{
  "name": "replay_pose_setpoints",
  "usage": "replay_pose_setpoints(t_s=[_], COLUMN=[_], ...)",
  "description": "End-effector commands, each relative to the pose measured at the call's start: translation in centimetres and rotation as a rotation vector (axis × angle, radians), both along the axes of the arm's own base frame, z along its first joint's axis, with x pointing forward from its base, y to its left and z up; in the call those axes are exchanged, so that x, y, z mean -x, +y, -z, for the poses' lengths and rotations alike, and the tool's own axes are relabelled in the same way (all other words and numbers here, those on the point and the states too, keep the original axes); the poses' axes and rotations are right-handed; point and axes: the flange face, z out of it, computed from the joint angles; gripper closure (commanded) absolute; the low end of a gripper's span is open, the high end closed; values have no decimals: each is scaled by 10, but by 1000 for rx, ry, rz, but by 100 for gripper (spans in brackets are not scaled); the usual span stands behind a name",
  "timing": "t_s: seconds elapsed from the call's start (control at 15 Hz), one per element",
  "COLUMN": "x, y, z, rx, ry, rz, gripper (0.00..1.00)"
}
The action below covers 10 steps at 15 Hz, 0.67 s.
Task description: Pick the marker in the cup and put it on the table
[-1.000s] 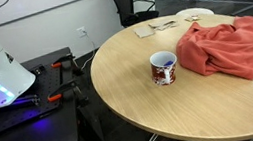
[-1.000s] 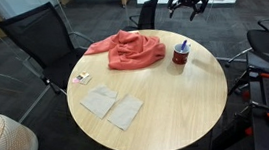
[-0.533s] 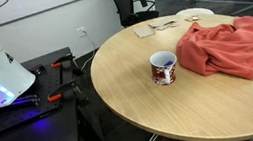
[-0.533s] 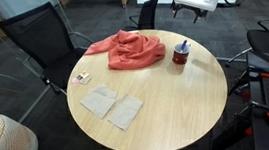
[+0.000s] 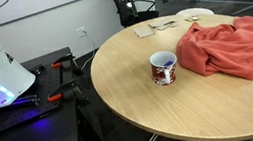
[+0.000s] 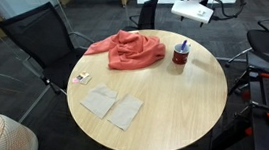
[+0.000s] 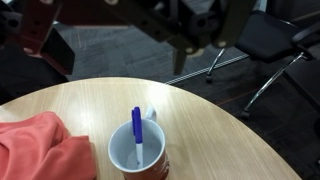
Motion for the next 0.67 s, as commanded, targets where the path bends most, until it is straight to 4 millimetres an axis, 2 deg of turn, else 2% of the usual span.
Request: replay_pose_setpoints(t_s=[0.0,0.47,0.53,0.6], x=[-7,-18,-20,-23], y=[-1,-12,-14,-16], z=[16,53,57,62], rx=[11,-10,-11,-12], ry=[38,75,76,79], rz=[19,-1,-1,0], gripper=[0,0,1,7])
